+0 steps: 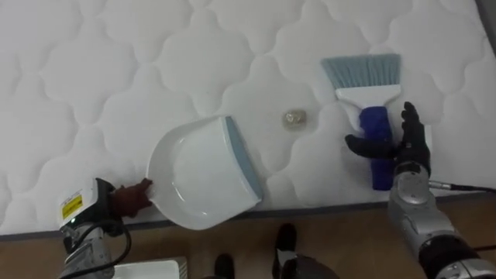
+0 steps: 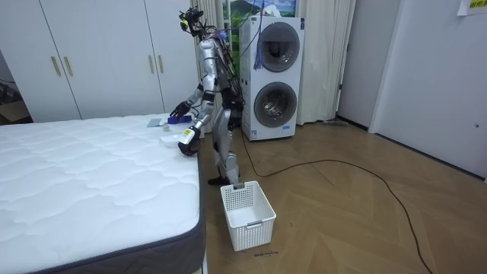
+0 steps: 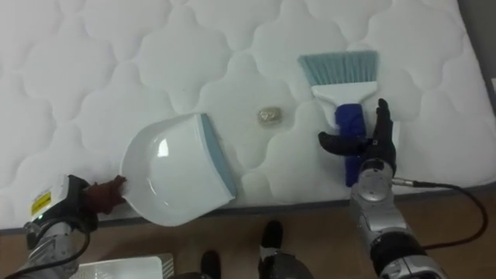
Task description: Clean bed
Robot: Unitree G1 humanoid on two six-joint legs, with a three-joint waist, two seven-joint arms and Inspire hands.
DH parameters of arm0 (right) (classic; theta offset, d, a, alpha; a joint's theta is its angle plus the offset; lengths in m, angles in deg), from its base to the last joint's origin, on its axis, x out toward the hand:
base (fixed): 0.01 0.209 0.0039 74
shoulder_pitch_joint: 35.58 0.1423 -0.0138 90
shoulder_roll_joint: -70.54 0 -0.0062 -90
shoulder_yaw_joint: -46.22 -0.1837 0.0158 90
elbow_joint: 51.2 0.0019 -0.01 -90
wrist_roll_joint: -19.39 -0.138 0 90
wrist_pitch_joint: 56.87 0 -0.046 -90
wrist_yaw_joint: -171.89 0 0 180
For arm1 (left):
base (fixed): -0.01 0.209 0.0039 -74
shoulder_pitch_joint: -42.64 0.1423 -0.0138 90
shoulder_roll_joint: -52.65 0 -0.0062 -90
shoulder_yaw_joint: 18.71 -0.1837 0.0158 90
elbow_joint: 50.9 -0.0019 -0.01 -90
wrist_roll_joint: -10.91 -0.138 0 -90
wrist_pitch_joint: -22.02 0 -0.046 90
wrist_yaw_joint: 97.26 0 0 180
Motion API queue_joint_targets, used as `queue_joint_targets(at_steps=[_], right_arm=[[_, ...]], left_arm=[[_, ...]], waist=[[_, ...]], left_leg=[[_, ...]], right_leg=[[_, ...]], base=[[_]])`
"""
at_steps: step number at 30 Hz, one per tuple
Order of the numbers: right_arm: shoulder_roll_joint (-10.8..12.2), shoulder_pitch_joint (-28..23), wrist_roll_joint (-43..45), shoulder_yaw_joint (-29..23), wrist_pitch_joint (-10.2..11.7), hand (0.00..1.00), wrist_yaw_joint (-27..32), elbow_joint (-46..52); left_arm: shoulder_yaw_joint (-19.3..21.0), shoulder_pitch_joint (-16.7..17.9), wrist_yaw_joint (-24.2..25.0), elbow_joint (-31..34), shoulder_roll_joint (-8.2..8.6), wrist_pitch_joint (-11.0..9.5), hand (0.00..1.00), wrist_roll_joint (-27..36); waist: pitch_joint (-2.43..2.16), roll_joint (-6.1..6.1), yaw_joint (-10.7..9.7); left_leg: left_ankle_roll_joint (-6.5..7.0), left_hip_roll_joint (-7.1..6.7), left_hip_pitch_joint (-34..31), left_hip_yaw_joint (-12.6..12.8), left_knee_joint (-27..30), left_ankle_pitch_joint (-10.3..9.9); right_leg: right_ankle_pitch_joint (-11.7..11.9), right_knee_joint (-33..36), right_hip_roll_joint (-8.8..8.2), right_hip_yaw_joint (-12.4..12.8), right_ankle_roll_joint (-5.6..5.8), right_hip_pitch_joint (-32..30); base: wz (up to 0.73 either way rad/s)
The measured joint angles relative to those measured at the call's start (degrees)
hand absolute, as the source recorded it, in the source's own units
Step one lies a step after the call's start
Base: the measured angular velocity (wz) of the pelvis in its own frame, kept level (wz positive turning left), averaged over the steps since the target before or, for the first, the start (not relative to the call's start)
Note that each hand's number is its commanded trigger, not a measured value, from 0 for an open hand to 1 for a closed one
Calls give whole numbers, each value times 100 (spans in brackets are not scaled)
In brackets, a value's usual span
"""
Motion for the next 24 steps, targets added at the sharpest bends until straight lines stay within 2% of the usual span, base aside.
queue_joint_targets(at_steps=[6,12,22,23,24], right_arm=[[-29,83,57,3,2,0,-174,-356],[-187,138,364,97,1,0,-342,-701],[-250,182,923,155,-32,0,-260,-1045],[-249,179,992,162,-42,17,-255,-1065],[-248,182,1170,174,-60,60,-244,-1136]], left_arm=[[-15,-11,76,3,0,116,100,16],[-78,-45,242,119,0,227,100,65],[-137,-49,277,201,2,333,100,53],[-139,-54,277,201,2,343,100,53],[-152,-56,276,200,2,356,100,55]], waist=[[-3,24,29],[-16,142,-7],[-27,166,11],[-27,166,10],[-27,166,10]], left_leg=[[-2,-7,1,-7,27,1],[-3,-61,-86,-142,91,0],[1,-83,-121,-160,135,-2],[1,-83,-124,-163,139,-2],[1,-86,-123,-171,146,-2]], right_leg=[[0,10,-3,-3,0,18],[-36,40,-74,-186,-2,35],[-94,132,-83,-198,23,14],[-94,136,-84,-200,23,14],[-98,156,-91,-203,22,14]], base=[[1],[13],[5],[4],[6]])
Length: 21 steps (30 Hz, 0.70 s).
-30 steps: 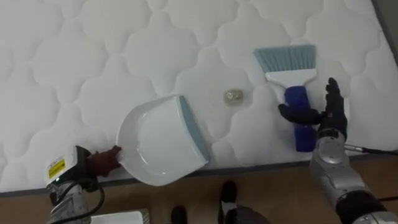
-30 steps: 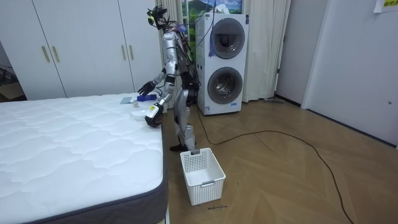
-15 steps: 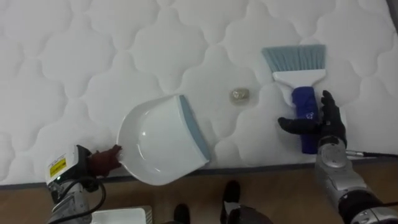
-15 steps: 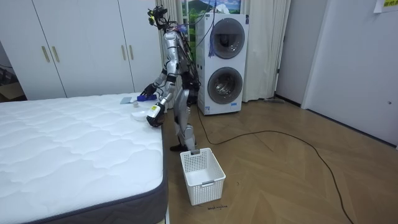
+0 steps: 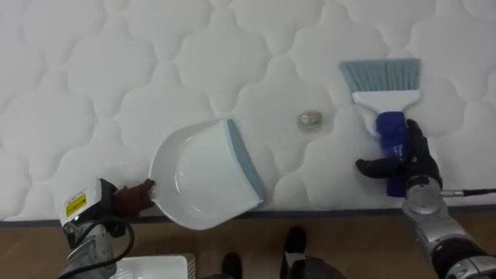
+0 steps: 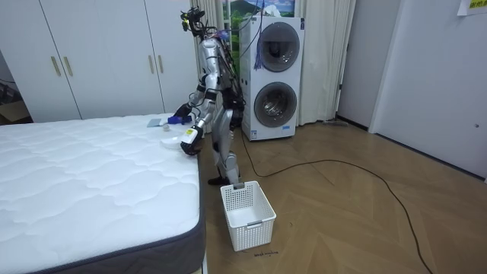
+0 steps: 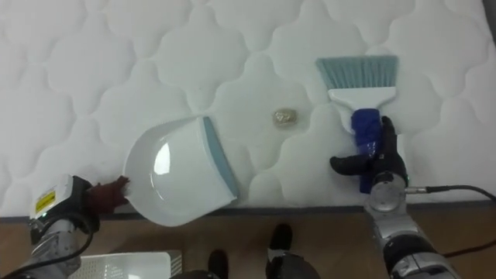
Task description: Clean bed
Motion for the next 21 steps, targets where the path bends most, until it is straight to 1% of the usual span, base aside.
queue_joint_targets(at_steps=[1,2,5,7,10,12,13,15,18,21], right_arm=[[-2,18,168,5,-1,97,20,-103],[-1,16,241,5,-2,100,31,-131],[-44,26,476,-15,-23,100,191,-252],[-200,26,611,-26,-95,100,265,-278],[-347,28,641,-34,-254,100,284,-279],[-375,25,642,-32,-340,100,287,-285],[-371,18,640,-13,-446,100,263,-289],[-353,-32,638,9,-533,100,239,-307],[-353,-52,643,5,-583,100,273,-333],[-345,-64,635,2,-585,100,235,-345]], left_arm=[[-16,5,2,0,3,16,100,-14],[-17,10,3,0,6,23,100,-21],[-16,16,21,0,8,103,100,-65],[-16,18,54,-1,20,150,100,-66],[-17,18,54,0,29,158,100,-71],[-17,18,55,0,29,177,100,-70],[-17,14,55,7,32,200,100,-67],[-18,5,55,29,40,232,100,-67],[-18,-9,54,30,40,266,100,-64],[-20,-16,54,30,40,269,100,-64]], waist=[[0,0,6],[0,0,7],[-1,1,4],[-1,2,-1],[-1,2,4],[-1,2,5],[-1,1,4],[-1,3,5],[-3,7,-2],[-3,9,-1]], left_leg=[[0,-7,16,-1,4,0],[0,-10,27,0,4,0],[0,-7,26,0,5,0],[-1,-4,27,0,42,-1],[-2,8,29,-1,49,-2],[-2,11,24,-1,50,-2],[-3,11,17,-1,50,-3],[-1,8,-2,-1,61,-4],[3,5,-13,0,93,-7],[4,4,-29,0,96,-7]], right_leg=[[-21,48,-17,-2,1,4],[-37,58,-25,-9,3,15],[-54,89,-68,-55,-4,33],[-88,130,-78,-105,-1,64],[-108,131,-75,-125,2,93],[-113,134,-74,-127,-1,92],[-115,134,-73,-127,0,84],[-115,132,-75,-129,0,61],[-114,133,-80,-134,1,49],[-114,133,-83,-134,2,30]], base=[[7],[8],[9],[13],[10],[0],[0],[0],[0],[0]])
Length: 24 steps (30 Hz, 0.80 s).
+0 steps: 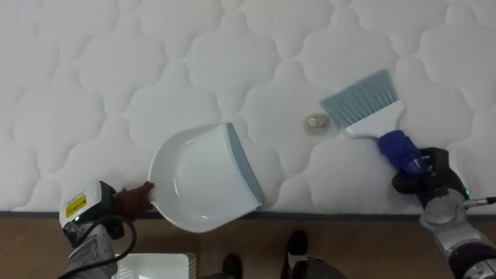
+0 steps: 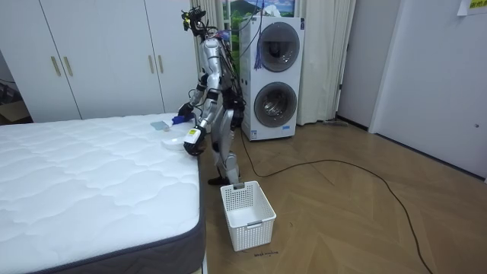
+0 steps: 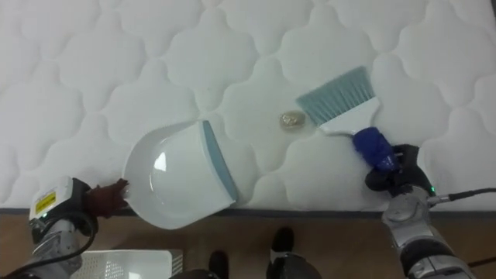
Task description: Clean bed
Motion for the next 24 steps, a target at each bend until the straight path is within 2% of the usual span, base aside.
queue_joint_targets(at_steps=[19,24], right_arm=[[2,-21,-20,-13,-5,100,-29,-72],[-48,52,12,-19,-4,100,-57,-129]], left_arm=[[7,-141,-186,9,1,23,100,-19],[1,-154,-342,65,1,80,100,-256]], waist=[[-6,38,22],[-5,27,5]], left_leg=[[0,2,1,1,-8,0],[1,-13,-4,3,8,0]], right_leg=[[0,4,3,2,-1,-9],[-10,84,-42,0,-3,-37]], base=[[0],[1]])
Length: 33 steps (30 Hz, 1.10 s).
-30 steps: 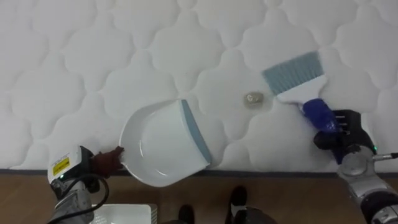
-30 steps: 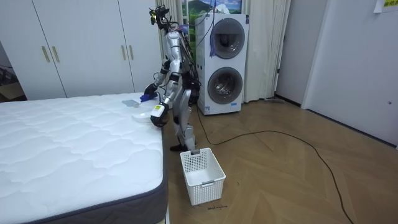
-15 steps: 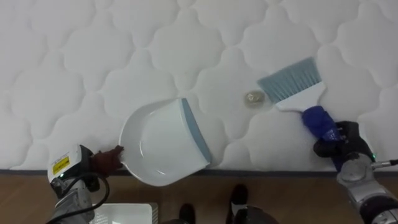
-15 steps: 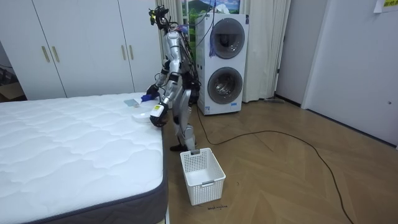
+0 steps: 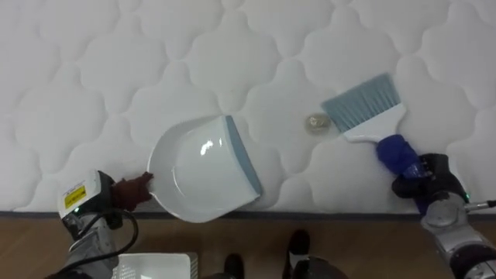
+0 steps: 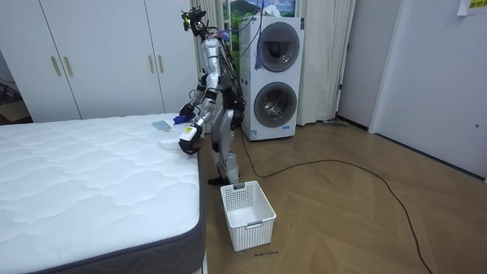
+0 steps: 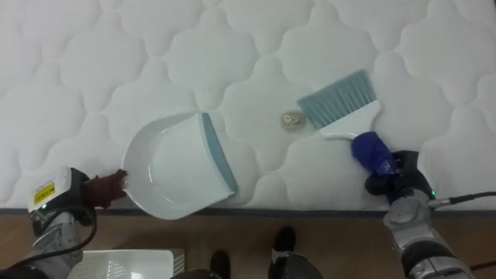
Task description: Clean bed
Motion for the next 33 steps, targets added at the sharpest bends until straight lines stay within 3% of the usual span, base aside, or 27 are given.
queue_joint_targets(at_steps=[6,8,10,13,17,21,24,27,33], right_arm=[[-162,121,353,1,-125,100,-41,-52],[-291,231,819,1,-203,100,-47,-75],[-535,370,1293,5,-283,100,-48,-159],[-794,468,1910,39,-604,100,-30,-220],[-1028,657,2740,112,-841,100,-18,-218],[-1148,925,3552,481,-989,100,53,-222],[-1166,1134,4255,513,-1046,100,56,-172],[-1280,1347,4734,862,-1107,100,55,16],[-1402,1495,5106,1413,-1248,100,26,542]], left_arm=[[4,-96,-64,96,-45,25,100,-466],[16,-127,-105,123,-120,33,100,-627],[15,-145,-209,245,-293,44,100,-874],[5,-193,-227,339,-464,142,100,-1083],[-14,-207,-226,459,-616,260,100,-1149],[-17,-266,-225,487,-837,257,100,-1205],[-84,-298,-223,467,-918,263,100,-1202],[-124,-350,-221,455,-957,270,100,-1202],[-123,-360,-196,447,-1054,341,100,-1190]], waist=[[23,-114,2],[28,-209,-1],[23,-395,10],[14,-624,21],[23,-762,31],[68,-929,25],[72,-969,9],[78,-983,28],[101,-1069,70]], left_leg=[[29,-36,-66,29,125,-20],[33,-43,-114,36,175,-32],[30,-28,-188,40,217,-49],[12,19,-228,43,330,-79],[21,112,-223,152,392,-128],[11,130,-163,257,402,-144],[2,130,-163,255,401,-149],[-5,204,-165,311,391,-153],[-54,304,-180,334,386,-143]], right_leg=[[-53,141,-48,58,16,-66],[-56,194,-47,99,20,-122],[-42,214,-37,102,2,-184],[-22,215,-1,95,-22,-183],[34,198,31,110,-44,-179],[55,217,39,181,-76,-180],[70,200,51,175,-96,-181],[92,161,70,173,-114,-180],[168,7,182,157,-150,-135]], base=[[1],[-5],[0],[-2],[-17],[-14],[-1],[-3],[-5]])
